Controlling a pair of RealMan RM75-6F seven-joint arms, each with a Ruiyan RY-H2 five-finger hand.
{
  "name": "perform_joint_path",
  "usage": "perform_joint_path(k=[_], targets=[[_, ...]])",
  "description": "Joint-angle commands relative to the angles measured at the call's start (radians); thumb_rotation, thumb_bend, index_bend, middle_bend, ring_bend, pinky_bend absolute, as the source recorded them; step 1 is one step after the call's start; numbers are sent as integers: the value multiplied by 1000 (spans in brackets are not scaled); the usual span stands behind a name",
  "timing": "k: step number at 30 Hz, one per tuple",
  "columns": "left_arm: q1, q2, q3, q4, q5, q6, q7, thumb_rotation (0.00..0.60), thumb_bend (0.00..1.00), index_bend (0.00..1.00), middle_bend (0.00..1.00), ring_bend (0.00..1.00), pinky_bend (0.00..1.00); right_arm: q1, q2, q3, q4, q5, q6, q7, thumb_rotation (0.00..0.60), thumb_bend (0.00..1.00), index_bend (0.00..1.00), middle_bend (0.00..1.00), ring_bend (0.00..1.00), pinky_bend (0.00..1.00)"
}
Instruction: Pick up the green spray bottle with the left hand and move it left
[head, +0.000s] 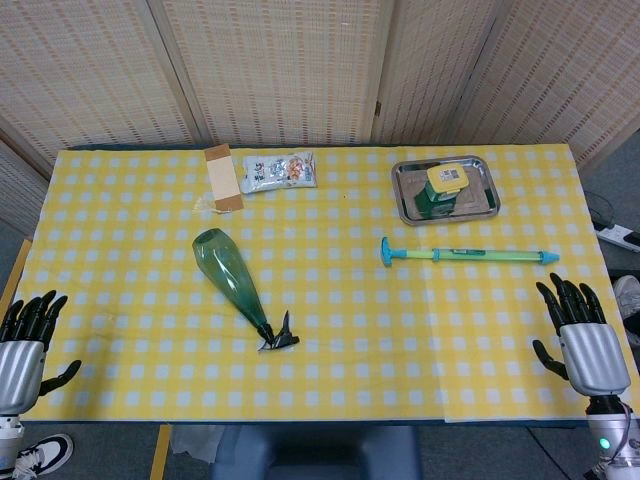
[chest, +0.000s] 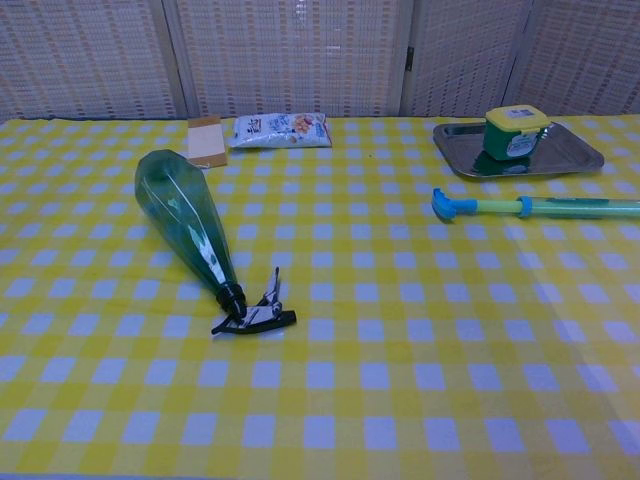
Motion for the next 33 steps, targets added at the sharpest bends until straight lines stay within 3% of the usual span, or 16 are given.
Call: perform_joint_path(k=[1,6,8,9,12,14,17,19,24,33], targets=[[0,0,0,1,2,-1,-4,600,240,53,85,90,0,1,-1,0,0,1,-3,-1,600,355,0,0,0,0],[-11,-6,1,10,23,-4,-15,600,239,52,85,93,2,-3,1,-3,0,1,0,-3,600,355,0,0,0,0],[-17,-13,1,16,47,4,-21,600,240,52,85,139,67,-8,5,-7,-3,-8,9,0,600,355,0,0,0,0],[-23,-20,5,24,72,11,-25,600,240,52,84,191,135,-13,8,-11,-6,-15,17,2,600,355,0,0,0,0],[-42,-44,20,57,155,31,-50,600,240,64,80,558,526,-26,15,-18,-13,-35,44,9,600,355,0,0,0,0],[-54,-75,16,94,206,63,-66,600,240,77,78,727,695,-31,17,-17,-16,-44,60,13,600,355,0,0,0,0],[-66,-131,1,122,254,102,13,600,239,109,91,889,833,-34,16,-14,-15,-47,69,15,600,355,0,0,0,0],[-84,-179,-19,139,309,139,87,600,240,176,166,966,907,-34,15,-12,-14,-45,70,16,600,355,0,0,0,0],[-171,-265,-46,233,380,139,21,600,240,333,388,1000,1000,-34,22,-17,-16,-55,65,15,600,355,0,0,0,0],[-314,-339,-31,330,427,-35,83,600,240,352,409,1000,1000,-40,40,-2,-18,-42,81,56,600,354,0,0,0,0]])
